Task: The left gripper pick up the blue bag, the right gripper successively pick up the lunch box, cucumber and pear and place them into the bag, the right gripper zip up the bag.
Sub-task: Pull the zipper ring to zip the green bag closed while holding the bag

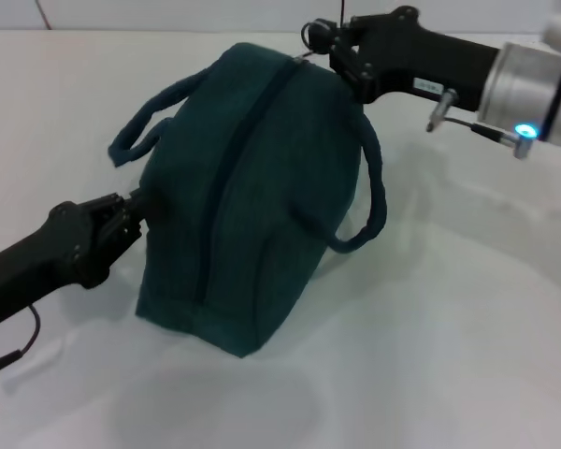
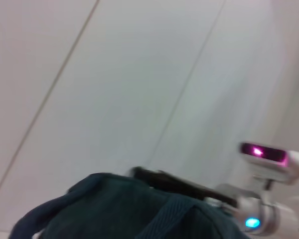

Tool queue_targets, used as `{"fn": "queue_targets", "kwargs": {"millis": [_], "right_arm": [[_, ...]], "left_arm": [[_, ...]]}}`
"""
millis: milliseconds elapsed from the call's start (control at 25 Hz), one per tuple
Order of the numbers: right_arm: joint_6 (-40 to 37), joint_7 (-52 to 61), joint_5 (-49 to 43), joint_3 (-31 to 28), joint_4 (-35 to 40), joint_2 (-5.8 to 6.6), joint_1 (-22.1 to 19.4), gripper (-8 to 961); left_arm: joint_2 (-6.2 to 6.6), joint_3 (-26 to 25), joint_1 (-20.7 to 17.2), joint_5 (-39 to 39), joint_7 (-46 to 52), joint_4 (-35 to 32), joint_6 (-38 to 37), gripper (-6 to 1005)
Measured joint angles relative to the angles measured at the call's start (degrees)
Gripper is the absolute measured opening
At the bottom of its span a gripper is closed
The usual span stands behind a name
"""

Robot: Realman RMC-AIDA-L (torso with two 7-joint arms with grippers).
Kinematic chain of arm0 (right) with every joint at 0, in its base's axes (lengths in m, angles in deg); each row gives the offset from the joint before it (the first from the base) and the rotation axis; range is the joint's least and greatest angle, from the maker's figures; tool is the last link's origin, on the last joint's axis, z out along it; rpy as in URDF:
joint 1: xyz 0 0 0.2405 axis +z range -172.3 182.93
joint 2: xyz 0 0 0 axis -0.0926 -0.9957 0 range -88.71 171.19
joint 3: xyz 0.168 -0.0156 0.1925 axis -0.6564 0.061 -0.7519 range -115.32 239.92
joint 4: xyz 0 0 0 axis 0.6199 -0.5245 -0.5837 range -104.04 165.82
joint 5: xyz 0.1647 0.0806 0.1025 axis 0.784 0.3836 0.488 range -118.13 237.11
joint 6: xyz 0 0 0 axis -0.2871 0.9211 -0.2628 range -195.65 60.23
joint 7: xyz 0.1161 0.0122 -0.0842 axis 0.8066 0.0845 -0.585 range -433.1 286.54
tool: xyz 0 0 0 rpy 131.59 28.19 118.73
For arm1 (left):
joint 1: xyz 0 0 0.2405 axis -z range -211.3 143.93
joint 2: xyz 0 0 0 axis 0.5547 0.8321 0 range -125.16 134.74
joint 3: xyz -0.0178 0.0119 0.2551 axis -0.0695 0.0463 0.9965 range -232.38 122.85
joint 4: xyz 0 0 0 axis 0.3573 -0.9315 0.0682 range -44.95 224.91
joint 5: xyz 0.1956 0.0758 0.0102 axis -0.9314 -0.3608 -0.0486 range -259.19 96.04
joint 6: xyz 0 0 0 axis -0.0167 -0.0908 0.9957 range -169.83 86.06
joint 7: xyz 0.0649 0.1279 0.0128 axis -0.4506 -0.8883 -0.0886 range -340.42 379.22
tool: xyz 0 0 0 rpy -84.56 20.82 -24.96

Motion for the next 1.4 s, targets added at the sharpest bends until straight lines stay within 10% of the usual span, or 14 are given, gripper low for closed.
{"fn": "queue_targets", "kwargs": {"millis": [640, 1400], "right_arm": [[-7.25, 0.04, -0.79, -0.93, 11.33, 0.02, -13.39, 39], [-11.39, -0.26, -0.91, -5.56, 6.74, 0.64, -13.13, 42]], "left_arm": [[0.05, 0.02, 2.78, 2.51, -0.48, 2.11, 10.36, 44], [0.82, 0.02, 3.59, 15.94, 11.20, -1.80, 3.07, 843]]}}
